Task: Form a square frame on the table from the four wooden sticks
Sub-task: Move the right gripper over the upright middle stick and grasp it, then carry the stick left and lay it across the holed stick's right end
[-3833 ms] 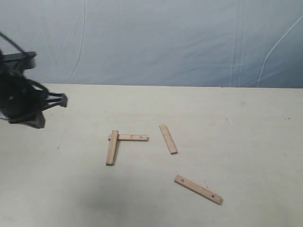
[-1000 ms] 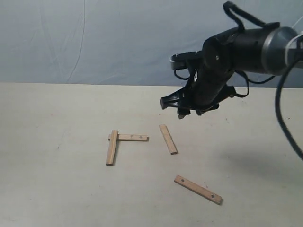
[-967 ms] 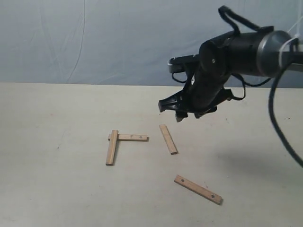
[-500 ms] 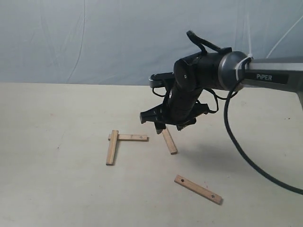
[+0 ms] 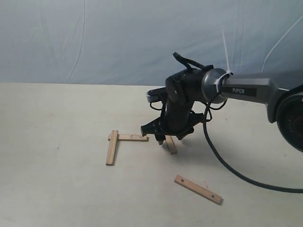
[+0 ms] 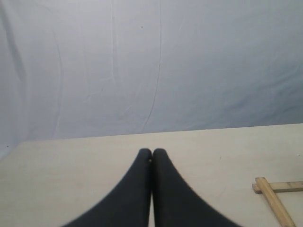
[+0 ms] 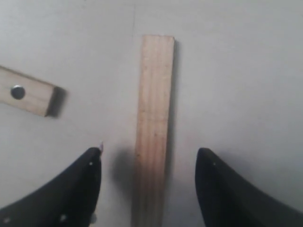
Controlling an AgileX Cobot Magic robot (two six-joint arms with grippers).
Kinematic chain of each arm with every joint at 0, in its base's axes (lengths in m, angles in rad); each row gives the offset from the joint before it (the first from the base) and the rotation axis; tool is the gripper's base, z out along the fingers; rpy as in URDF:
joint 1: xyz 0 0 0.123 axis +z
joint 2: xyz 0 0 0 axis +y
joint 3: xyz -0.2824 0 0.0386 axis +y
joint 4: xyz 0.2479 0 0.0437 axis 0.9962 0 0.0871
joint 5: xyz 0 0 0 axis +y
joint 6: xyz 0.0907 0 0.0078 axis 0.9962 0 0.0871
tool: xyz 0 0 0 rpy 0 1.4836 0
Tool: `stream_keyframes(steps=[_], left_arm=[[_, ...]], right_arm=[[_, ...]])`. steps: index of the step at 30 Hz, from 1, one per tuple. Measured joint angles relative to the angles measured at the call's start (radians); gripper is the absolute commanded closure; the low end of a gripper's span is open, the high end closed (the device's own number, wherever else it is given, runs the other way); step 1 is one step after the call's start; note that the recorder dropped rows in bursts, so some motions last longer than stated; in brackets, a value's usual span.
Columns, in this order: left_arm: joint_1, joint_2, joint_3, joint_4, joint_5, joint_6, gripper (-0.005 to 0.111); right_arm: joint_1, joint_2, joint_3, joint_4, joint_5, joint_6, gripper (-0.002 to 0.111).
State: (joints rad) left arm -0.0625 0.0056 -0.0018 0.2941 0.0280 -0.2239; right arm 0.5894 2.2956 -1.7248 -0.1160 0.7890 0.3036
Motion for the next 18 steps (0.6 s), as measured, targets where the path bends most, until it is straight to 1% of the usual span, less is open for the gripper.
stream_keyframes(steps=[5, 7, 8, 10, 11, 12, 13, 18], left_arm=[[0.0, 0.0, 0.0, 0.0, 0.0, 0.0, 0.107], [0.0, 0.0, 0.0, 0.0, 0.0, 0.0, 0.107], [0.0, 0.0, 0.0, 0.0, 0.0, 0.0, 0.107], [0.0, 0.0, 0.0, 0.0, 0.0, 0.0, 0.107], [0.0, 0.0, 0.0, 0.0, 0.0, 0.0, 0.107], [0.0, 0.0, 0.0, 0.0, 0.0, 0.0, 0.107], [0.0, 0.0, 0.0, 0.0, 0.0, 0.0, 0.107], [0.0, 0.0, 0.0, 0.0, 0.0, 0.0, 0.107]], right_arm=[[-0.006, 0.03, -0.052, -0.015, 0.025, 0.007, 0.052], [-0.011, 0.047, -0.069, -0.013, 0.03, 0.008, 0.055], [-0.011, 0.053, -0.072, -0.013, 0.034, 0.008, 0.061], [-0.012, 0.062, -0.076, -0.007, 0.039, 0.009, 0.079], [-0.012, 0.063, -0.078, -0.007, 0.044, 0.009, 0.094], [-0.012, 0.063, -0.079, -0.007, 0.055, 0.009, 0.106], [-0.012, 0.063, -0.08, -0.007, 0.063, 0.009, 0.108], [-0.012, 0.049, -0.083, -0.01, 0.087, 0.009, 0.109]])
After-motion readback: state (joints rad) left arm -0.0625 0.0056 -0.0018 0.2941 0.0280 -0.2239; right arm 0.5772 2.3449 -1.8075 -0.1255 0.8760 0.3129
